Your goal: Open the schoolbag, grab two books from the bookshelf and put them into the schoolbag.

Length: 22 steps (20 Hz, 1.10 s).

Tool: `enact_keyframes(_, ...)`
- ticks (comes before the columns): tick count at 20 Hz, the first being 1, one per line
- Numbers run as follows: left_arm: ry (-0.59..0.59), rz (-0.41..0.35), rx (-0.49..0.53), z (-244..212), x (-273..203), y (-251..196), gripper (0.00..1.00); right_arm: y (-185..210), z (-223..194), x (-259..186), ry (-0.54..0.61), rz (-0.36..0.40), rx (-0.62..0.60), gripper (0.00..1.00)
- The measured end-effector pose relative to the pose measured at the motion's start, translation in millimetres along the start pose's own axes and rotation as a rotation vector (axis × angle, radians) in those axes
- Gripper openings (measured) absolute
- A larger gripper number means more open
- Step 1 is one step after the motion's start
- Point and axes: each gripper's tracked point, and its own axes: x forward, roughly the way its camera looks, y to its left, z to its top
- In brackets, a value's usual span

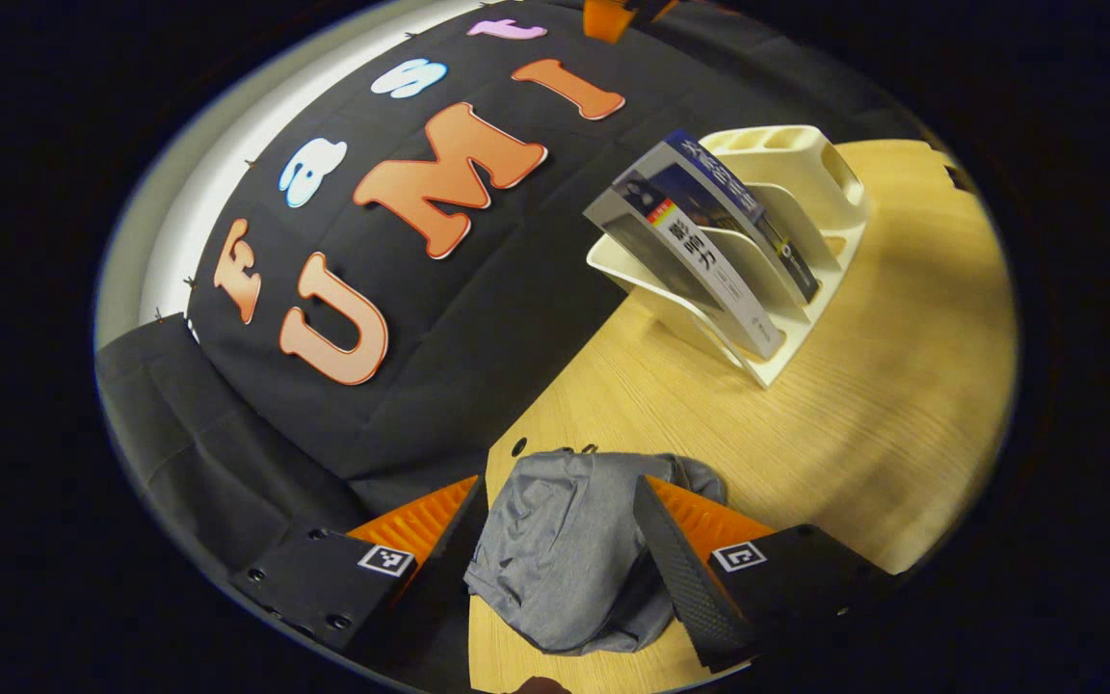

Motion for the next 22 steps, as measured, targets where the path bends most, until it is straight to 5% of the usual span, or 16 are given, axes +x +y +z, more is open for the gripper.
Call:
enact_keyframes(6, 0.103, -0.01, 0.124, -44.3, 9.5, -17.0, 0.96, -9.2, -5.9, 3.4, 0.0, -0.001, -0.009, 0.97)
enact_keyframes(12, 0.181, 0.044, 0.127, -67.0, 19.0, -5.3, 0.93, -17.2, -5.7, 11.5, -0.011, 0.013, -0.014, 0.97)
enact_keyframes(18, 0.253, -0.007, 0.135, -74.4, 57.7, 2.7, 0.7, -15.7, -3.4, 18.7, -0.02, 0.06, -0.007, 0.97)
enact_keyframes(22, 0.261, -0.058, 0.117, -78.5, 65.2, 9.6, 0.34, -2.8, -2.1, 23.0, -0.001, 0.076, -0.025, 0.97)
